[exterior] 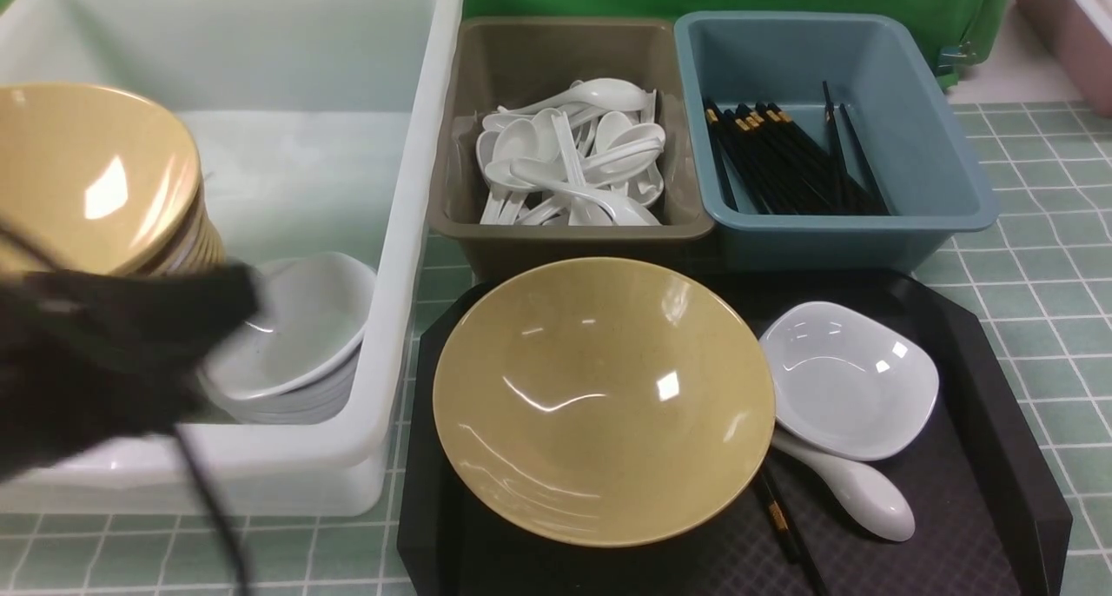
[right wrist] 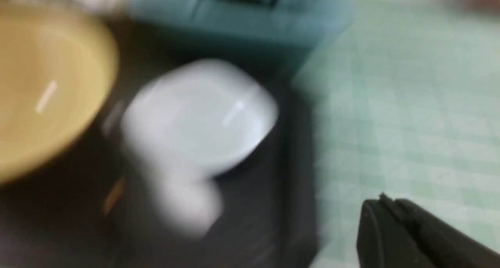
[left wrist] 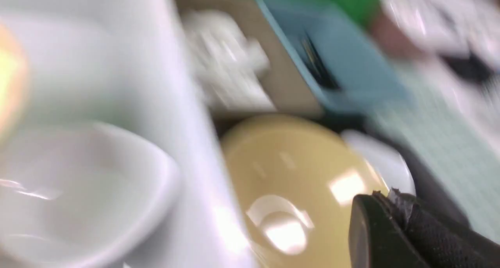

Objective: On blue table put chopsticks spoon bowls plates into blue grey white boxes.
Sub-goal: 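Grasp the large bowl on the tray by its rim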

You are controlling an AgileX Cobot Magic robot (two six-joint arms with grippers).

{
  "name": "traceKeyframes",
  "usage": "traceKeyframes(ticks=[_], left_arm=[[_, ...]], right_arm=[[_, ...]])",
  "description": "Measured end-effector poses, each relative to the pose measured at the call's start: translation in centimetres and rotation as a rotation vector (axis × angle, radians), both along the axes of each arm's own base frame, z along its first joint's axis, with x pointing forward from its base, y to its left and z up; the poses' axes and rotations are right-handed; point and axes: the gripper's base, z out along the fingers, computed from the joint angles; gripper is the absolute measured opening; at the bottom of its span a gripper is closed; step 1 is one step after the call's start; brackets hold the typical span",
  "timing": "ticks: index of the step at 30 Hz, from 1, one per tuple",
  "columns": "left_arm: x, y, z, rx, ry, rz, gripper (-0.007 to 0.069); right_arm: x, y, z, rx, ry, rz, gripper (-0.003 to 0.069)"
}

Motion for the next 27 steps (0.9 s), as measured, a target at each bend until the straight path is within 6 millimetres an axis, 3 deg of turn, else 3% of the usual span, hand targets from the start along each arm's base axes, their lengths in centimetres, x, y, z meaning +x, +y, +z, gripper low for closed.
traceKeyframes(ticks=[5, 7, 8, 9, 12, 15, 18, 27], left_arm=[[2.8, -5.0, 1.0, -0.012, 0.098, -0.318, 0.0003], [4.6, -8.0, 1.1, 0.000, 0.146, -0.459, 0.0003], [5.4, -9.6, 0.6, 0.021, 0.188, -0.527, 0.0003], [5.6, -9.9, 0.8, 0.022, 0.186, -0.537, 0.0003], [7.5, -14.7, -1.0, 0.158, 0.267, -0.662, 0.0003], [9.0, -17.9, -3.3, 0.339, 0.287, -0.647, 0.0003], [10.6, -19.7, -5.0, 0.461, 0.281, -0.547, 0.0003], [14.4, -21.7, -9.4, 0.510, 0.266, -0.337, 0.0004]], right_arm=[[1.6, 1.4, -0.7, -0.021, 0.027, 0.149, 0.0049], [2.3, 1.6, -1.6, -0.039, 0.045, 0.168, 0.0049], [2.6, 1.7, -2.4, -0.042, 0.070, 0.169, 0.0049], [2.6, 1.8, -2.6, -0.042, 0.078, 0.166, 0.0049], [3.3, 2.0, -4.8, -0.017, 0.161, 0.125, 0.0049], [3.5, 2.4, -5.2, -0.001, 0.183, 0.136, 0.0050], [3.4, 2.9, -5.1, 0.002, 0.175, 0.172, 0.0050], [3.4, 3.3, -5.0, 0.006, 0.143, 0.201, 0.0051]])
